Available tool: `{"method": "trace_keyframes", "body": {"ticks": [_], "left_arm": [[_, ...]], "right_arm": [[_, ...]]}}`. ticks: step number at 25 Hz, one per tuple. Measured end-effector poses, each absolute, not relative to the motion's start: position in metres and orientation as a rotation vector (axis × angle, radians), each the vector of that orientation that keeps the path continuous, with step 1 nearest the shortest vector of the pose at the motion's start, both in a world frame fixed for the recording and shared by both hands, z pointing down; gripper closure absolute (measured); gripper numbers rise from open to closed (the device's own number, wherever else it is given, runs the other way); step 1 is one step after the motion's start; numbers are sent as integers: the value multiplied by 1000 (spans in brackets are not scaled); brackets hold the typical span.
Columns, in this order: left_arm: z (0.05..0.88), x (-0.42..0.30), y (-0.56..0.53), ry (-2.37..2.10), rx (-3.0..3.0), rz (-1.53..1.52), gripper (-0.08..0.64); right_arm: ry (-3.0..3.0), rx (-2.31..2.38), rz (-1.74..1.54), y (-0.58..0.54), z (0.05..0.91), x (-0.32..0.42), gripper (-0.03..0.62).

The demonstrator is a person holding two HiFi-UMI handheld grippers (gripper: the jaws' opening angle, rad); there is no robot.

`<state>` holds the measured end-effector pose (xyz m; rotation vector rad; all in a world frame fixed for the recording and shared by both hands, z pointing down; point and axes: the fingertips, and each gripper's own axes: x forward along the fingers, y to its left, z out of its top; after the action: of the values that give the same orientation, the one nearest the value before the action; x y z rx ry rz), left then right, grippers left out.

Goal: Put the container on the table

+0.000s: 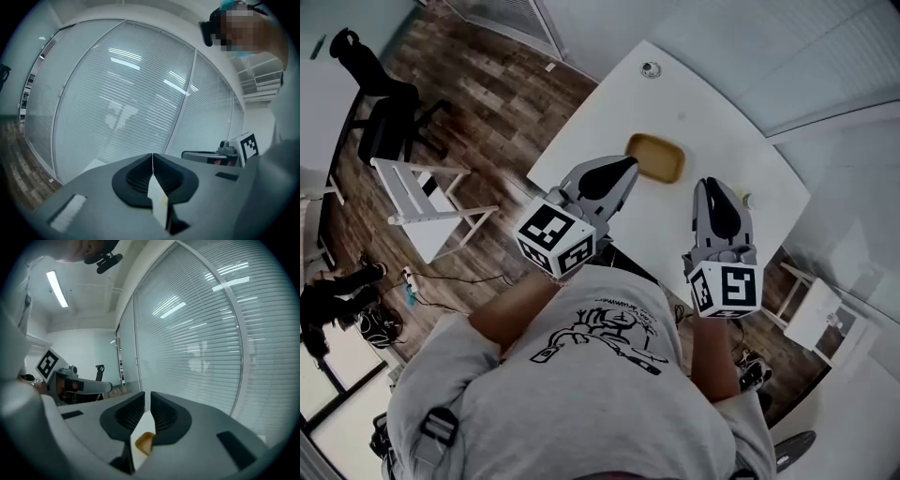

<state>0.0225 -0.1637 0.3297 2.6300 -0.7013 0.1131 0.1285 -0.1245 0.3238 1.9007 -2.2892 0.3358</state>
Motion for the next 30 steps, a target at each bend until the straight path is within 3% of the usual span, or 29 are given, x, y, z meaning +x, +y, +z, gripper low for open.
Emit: {"method": "trace_keyframes", "body": {"ticks": [16,30], "left_arm": [[237,5,-125,-643,2720,-33,554],[220,-3,-123,-652,2735,-52,554]], "right_arm": [[-2387,1904,147,-86,217,107,566],[-2395,1905,85,-78,196,91,580]]}}
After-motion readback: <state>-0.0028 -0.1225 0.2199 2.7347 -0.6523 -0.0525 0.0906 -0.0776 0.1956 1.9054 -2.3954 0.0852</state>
